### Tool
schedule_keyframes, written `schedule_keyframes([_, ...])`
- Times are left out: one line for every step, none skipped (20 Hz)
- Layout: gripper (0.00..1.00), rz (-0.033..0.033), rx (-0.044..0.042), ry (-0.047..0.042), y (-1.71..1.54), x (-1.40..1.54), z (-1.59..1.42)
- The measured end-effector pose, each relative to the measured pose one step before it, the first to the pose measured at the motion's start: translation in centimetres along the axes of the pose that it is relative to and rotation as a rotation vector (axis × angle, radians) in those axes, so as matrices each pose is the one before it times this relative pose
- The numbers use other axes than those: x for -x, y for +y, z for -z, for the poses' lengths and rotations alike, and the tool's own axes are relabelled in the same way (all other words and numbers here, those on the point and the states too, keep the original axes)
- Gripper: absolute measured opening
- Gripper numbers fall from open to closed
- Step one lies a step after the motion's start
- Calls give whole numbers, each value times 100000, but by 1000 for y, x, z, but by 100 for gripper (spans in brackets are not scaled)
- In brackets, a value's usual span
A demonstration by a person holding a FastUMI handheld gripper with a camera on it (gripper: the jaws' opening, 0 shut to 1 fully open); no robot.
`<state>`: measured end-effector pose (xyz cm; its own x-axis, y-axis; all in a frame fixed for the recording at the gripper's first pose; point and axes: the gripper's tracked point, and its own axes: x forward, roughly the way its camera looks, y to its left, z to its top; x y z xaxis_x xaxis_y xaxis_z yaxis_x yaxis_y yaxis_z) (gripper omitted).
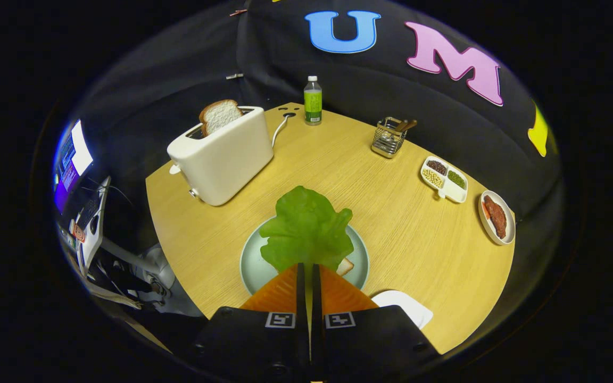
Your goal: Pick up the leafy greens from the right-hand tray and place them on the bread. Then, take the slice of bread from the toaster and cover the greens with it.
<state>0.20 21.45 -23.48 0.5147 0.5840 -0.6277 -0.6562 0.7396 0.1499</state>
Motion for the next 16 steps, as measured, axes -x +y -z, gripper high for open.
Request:
schedule_keyframes([6, -142, -189, 793, 199, -536, 175])
schedule_keyframes([6, -95, -287, 456, 230, -440, -11])
schedule_keyframes([6, 146, -530, 379, -44, -606, -67])
schedule_keyframes([6, 406, -626, 504, -34, -531, 24])
schedule_keyframes([6, 543, -593, 1021, -54, -593, 252])
schedule_keyframes([8, 1567, -319, 1059, -208, -533, 156])
schedule_keyframes([10, 1675, -238, 1022, -314, -506, 246])
schedule_keyframes([16, 1726, -72, 976, -154, -604, 270])
schedule_keyframes([19, 882, -87, 449, -11, -1, 154])
schedule_keyframes([39, 452, -136, -622, -31, -232, 48])
schedule_keyframes([60, 205, -177, -1053, 155, 217, -244])
schedule_keyframes([60, 81, -56, -1528, 120, 218, -341])
schedule_keyframes([61, -3, -55, -2177, -30, 271, -322])
schedule_keyframes([72, -60, -411, -2551, 69, 390, -569])
schedule_keyframes([83, -39, -721, -2511, 29, 410, -538])
schedule_keyframes([92, 394, -623, -3089, -165, 487, -698])
